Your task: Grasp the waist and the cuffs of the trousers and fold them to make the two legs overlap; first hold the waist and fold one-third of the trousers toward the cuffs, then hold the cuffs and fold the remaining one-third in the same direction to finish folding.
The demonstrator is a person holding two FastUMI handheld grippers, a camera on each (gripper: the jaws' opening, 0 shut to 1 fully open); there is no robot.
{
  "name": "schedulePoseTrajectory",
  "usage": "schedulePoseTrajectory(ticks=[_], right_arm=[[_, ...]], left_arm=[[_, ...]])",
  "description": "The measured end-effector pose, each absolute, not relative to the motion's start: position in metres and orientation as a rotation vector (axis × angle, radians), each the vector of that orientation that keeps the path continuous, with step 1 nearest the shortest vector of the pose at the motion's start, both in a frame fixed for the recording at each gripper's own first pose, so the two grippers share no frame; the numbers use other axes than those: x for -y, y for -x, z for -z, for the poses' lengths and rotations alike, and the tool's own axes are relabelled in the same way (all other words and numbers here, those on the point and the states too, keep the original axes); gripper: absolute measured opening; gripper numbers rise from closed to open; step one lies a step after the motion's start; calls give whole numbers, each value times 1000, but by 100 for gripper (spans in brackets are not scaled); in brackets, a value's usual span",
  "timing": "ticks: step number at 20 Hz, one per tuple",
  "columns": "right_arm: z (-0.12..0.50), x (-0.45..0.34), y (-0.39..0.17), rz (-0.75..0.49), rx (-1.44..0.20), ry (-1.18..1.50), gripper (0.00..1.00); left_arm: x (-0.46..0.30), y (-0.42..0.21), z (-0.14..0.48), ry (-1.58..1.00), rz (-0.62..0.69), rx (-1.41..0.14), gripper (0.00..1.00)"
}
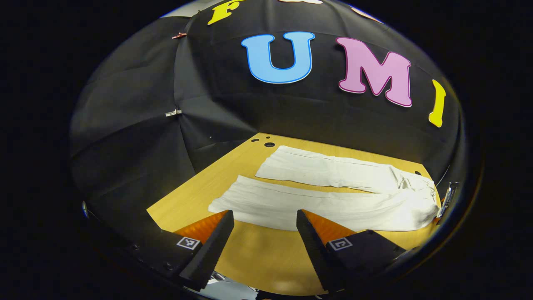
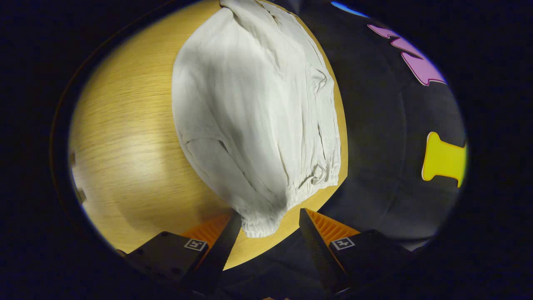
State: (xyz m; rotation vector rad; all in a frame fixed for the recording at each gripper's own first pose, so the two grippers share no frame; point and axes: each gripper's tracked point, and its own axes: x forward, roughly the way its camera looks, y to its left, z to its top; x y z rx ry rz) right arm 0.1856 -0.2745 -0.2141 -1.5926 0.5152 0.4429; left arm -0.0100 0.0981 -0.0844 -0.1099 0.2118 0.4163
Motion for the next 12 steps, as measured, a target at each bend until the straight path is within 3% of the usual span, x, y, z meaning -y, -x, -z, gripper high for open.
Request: schedulePoseTrajectory(ticks=[1,3,4,5,6,7,9,11,12], right_arm=[[216,273,-188,-438,-526,1593,92],[222,274,-193,-419,-568,1599,78],[228,276,-194,-413,-601,1606,64],[231,276,-195,-404,-626,1620,57],[232,275,-197,-391,-643,1642,41],[232,276,-199,-379,-654,1663,33],[230,267,-190,-374,-717,1675,27],[236,274,-201,-396,-789,1621,15],[232,273,-200,-413,-803,1600,14]], left_arm=[[-103,8,83,97,-416,-212,96],[-112,5,82,79,-410,-218,96],[-115,4,84,67,-405,-224,96],[-121,1,86,48,-399,-232,96],[-127,1,91,20,-396,-246,96],[-136,-1,94,-30,-399,-256,96],[-168,-3,97,-195,-426,-302,98],[-186,-12,102,-310,-403,-334,98],[-191,-18,106,-363,-382,-353,98]])
